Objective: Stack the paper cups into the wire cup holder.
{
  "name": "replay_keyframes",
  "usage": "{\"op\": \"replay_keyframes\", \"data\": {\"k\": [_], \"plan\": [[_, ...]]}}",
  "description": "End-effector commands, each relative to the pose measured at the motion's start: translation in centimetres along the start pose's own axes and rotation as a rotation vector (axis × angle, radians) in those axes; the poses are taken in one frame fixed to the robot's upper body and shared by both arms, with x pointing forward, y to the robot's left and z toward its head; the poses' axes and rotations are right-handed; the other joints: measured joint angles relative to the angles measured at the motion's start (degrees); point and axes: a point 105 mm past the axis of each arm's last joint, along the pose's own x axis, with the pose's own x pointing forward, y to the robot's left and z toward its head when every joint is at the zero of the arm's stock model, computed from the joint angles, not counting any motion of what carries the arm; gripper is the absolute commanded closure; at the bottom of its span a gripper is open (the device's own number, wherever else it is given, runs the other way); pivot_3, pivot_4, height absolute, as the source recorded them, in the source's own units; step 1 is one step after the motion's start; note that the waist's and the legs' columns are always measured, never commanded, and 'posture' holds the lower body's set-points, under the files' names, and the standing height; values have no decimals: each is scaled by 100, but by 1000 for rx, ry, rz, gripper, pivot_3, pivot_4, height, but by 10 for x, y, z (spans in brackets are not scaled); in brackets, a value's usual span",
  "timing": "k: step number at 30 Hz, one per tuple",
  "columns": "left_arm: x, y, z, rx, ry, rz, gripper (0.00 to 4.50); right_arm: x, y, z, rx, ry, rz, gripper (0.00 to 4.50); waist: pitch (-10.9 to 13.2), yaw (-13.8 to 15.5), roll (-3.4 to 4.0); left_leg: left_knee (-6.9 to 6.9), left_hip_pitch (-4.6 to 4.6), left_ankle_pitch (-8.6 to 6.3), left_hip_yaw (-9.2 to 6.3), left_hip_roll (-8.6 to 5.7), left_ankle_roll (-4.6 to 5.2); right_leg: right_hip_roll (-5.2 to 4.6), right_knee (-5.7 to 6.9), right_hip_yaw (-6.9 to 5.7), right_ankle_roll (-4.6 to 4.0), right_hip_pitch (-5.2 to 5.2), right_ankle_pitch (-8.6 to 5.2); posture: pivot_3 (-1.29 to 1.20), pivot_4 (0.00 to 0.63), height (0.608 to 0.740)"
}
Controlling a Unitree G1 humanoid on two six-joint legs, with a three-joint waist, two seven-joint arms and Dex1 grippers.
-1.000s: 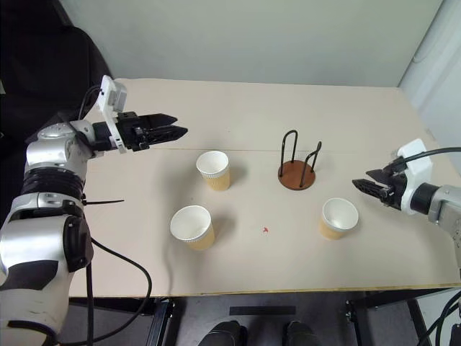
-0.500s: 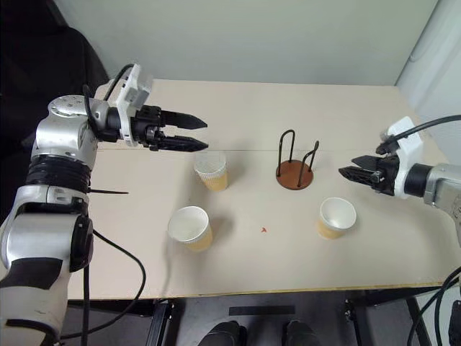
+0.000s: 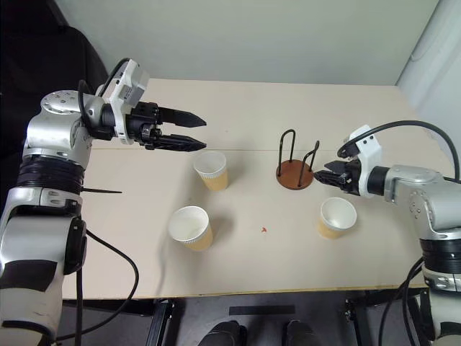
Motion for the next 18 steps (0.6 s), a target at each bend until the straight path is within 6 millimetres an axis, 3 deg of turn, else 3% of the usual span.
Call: {"op": "replay_keyframes", "data": {"k": [1, 18], "plan": [[-8, -7, 15, 46, -27, -31, 1165, 2, -11, 17, -31, -68, -68, 2200, 0, -9, 0, 1, -1, 0, 0, 0, 0, -1, 0, 1, 0, -1, 0, 0, 150, 740], [-14, -9, 15, 33, -22, -20, 1165, 29, 0, 27, -35, -88, -8, 2200, 0, -10, 0, 4, -25, 1, -1, 0, 0, 0, 0, -2, 0, -25, 0, 0, 150, 740]]}}
